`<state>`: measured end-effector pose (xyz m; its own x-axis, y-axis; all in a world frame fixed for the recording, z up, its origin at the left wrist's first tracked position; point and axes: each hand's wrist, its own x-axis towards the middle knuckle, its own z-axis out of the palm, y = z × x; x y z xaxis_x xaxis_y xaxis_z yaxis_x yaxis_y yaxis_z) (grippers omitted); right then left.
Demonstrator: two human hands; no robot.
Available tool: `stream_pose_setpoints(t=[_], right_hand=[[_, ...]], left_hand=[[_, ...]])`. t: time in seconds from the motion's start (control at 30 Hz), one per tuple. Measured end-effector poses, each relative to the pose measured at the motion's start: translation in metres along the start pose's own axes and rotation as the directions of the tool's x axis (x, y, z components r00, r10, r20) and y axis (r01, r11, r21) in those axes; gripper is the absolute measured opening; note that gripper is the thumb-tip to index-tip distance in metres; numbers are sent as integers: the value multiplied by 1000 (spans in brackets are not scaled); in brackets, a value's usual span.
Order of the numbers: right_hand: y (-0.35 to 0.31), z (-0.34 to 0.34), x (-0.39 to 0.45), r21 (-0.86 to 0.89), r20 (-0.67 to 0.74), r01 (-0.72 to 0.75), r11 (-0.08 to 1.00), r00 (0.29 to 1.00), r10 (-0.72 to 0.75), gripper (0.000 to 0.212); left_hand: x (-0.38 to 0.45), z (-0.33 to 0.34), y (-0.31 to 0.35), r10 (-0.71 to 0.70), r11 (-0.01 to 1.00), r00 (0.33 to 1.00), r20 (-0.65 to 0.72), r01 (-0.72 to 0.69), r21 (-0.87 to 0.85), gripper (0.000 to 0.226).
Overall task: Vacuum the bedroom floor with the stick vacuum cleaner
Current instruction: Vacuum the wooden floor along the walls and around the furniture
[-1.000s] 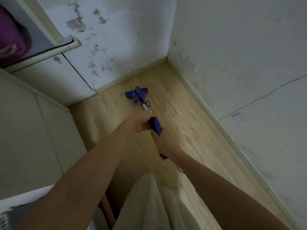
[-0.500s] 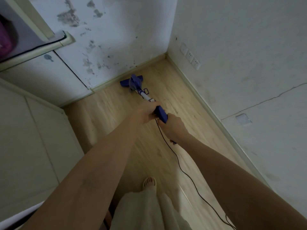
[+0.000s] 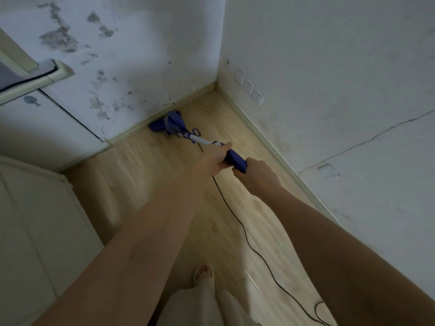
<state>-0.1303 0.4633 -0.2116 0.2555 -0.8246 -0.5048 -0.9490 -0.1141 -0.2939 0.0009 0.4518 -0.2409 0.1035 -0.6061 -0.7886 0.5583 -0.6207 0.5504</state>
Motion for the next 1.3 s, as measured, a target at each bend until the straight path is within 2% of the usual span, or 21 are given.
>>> stream_pose_setpoints(t=[0.27,0.57,0.67,0.8,1.03,1.3], right_hand=[[19,-11,16,-7,-13,-1,1000,1000,1,31],[15,16,-13,57,72,0,998,997,-5,31],[16,16,-33,63,99,10,998,995,-16,32],[34,14,-66,53,115,1,999,993,-7,33],[88,-2,-135,12,118,-29,1000,993,27,29],[146,-23,-227,-39,105,-31,999,994,35,25]], left_hand=[[15,22,4,-18,1000,999,-29,18,7,27],[-1,5,-20,-54,997,996,-64,57,54,38],[-14,2,-33,-35,998,994,-101,41,53,40],[-38,13,-58,-47,996,995,-91,53,69,32],[-93,59,-116,-33,997,997,-65,37,67,40],[-171,112,-178,-56,996,998,-28,58,71,29]])
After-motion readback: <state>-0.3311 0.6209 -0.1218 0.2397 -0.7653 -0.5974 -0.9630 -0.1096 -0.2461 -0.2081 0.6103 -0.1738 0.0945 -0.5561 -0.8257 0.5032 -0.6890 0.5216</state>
